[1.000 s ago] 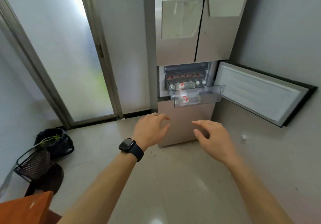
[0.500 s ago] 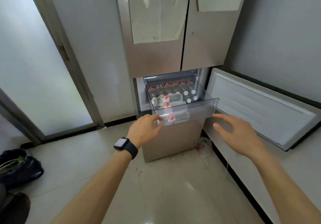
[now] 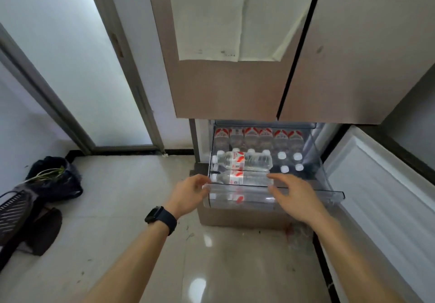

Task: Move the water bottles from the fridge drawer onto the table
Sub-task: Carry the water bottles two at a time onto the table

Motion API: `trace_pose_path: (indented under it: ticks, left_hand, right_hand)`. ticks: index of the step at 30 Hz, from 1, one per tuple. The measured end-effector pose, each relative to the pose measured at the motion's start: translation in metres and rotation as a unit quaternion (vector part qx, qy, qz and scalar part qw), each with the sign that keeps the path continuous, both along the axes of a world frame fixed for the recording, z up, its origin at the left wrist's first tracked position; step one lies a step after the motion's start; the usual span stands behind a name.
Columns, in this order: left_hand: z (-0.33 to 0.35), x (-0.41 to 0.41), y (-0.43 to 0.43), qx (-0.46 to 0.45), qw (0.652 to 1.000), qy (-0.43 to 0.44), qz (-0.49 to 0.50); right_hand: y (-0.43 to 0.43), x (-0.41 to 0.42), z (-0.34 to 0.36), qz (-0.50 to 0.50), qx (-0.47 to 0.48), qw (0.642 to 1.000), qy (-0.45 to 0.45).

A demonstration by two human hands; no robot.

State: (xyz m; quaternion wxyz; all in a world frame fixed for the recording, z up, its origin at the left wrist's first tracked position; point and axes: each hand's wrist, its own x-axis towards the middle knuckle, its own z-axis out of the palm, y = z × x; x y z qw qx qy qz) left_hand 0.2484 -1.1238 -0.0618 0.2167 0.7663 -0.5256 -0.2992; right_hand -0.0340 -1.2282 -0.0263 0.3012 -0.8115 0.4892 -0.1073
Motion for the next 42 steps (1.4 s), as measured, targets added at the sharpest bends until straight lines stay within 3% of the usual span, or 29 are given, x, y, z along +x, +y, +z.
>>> trace_pose_path:
  ticks: [6,10,18,22,28,33,36,39,42]
  left_hand:
    - [-0.024,-0.003,-0.063,0.025,0.999,-0.019,0.01]
    - [-0.045,-0.005,-0.11,0.059,0.995,-0.06,-0.05]
    - [-0.082,-0.012,-0.157,0.159,0.964,-0.134,-0.167]
    - [-0.095,-0.013,-0.159,0.166,0.958,-0.145,-0.183]
    - [-0.102,-0.014,-0.165,0.231,0.921,-0.195,-0.244]
    - [-0.103,-0.011,-0.175,0.219,0.921,-0.212,-0.244]
    - [-0.085,-0.008,-0.182,0.19,0.932,-0.188,-0.246]
    - [-0.057,-0.015,-0.185,0.132,0.948,-0.18,-0.226]
    - [-0.025,-0.047,-0.199,0.083,0.933,-0.205,-0.283]
  right_hand:
    - [-0.091,0.053,-0.028,0.087,0.01,0.993,0.073]
    - [-0.133,0.102,-0.047,0.117,0.002,0.986,0.12]
    - [-0.165,0.164,-0.08,0.146,0.068,0.964,0.214]
    - [-0.173,0.162,-0.093,0.156,0.042,0.956,0.247]
    - [-0.167,0.13,-0.087,0.098,0.005,0.971,0.219]
    - [-0.159,0.054,-0.072,-0.031,0.038,0.994,0.093]
    - [-0.158,0.004,-0.071,-0.101,0.062,0.993,0.001]
    - [-0.151,-0.036,-0.075,-0.197,0.07,0.978,-0.018]
    - [-0.138,-0.067,-0.082,-0.272,0.065,0.959,-0.051]
